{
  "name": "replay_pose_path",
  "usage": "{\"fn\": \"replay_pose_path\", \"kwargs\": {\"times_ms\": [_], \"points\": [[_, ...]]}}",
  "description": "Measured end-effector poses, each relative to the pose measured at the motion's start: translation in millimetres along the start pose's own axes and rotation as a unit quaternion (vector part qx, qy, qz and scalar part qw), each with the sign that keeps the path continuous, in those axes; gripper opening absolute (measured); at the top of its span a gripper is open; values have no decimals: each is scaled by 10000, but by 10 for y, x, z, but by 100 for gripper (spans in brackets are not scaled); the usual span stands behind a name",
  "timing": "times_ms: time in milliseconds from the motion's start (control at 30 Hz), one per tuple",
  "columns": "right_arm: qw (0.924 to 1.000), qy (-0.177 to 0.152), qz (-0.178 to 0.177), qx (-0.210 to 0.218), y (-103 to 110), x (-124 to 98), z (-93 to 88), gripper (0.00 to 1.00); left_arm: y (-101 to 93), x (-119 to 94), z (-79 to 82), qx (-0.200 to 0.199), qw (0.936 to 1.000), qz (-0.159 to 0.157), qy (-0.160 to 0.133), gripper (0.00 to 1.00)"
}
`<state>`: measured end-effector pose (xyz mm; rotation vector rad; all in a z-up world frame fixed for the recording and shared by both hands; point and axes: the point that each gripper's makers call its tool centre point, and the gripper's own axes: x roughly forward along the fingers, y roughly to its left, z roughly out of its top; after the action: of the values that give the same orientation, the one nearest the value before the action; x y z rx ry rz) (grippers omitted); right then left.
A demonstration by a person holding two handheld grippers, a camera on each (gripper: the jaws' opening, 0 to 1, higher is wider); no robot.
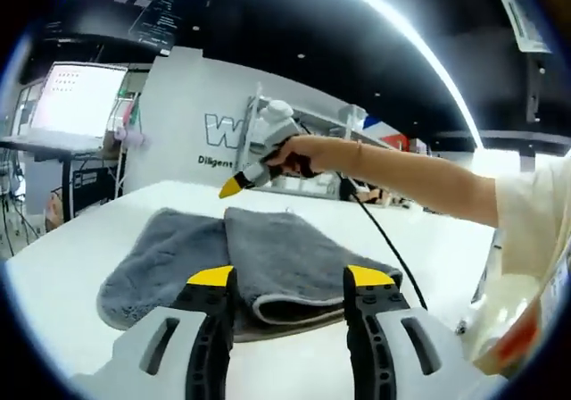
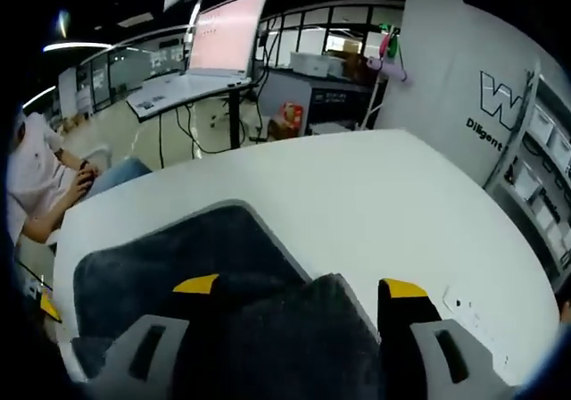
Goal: Fold the towel on the table until its edges align and the towel forms a compact rectangular stack.
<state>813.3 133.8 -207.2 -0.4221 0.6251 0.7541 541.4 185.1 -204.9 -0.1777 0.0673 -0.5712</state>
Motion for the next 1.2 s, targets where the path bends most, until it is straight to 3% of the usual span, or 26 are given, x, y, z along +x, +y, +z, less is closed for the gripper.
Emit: {"fn": "replay_pose_path", "kwargs": {"times_ms": [100, 267, 433, 500, 667, 833, 1033, 1200], "points": [[10000, -55, -61, -39, -39, -180, -117, 85, 26, -3, 109, -122, 9998, -36, -178, 59], [9996, -160, -103, -213, -91, -525, -323, 99, 341, 33, 231, -282, 9988, 278, -286, 76], [9989, -313, 178, -305, 6, -823, -518, 99, 655, 121, 295, -491, 9977, 417, -198, 82], [9984, -369, 276, -332, 60, -909, -591, 99, 701, 183, 278, -499, 9982, 330, -54, 82], [9945, -456, 787, -513, 386, -1133, -885, 99, 809, 409, 239, -308, 9986, 40, 426, 82], [9861, -498, 1449, -638, 830, -1321, -1189, 93, 991, 545, 290, -154, 9982, 83, 579, 82], [9810, -422, 1752, -719, 1063, -1296, -1447, 93, 923, 665, 352, -256, 9979, -218, 554, 80], [9787, -405, 1915, -614, 995, -1154, -1536, 93, 835, 723, 304, -154, 9967, -445, 663, 80]]}}
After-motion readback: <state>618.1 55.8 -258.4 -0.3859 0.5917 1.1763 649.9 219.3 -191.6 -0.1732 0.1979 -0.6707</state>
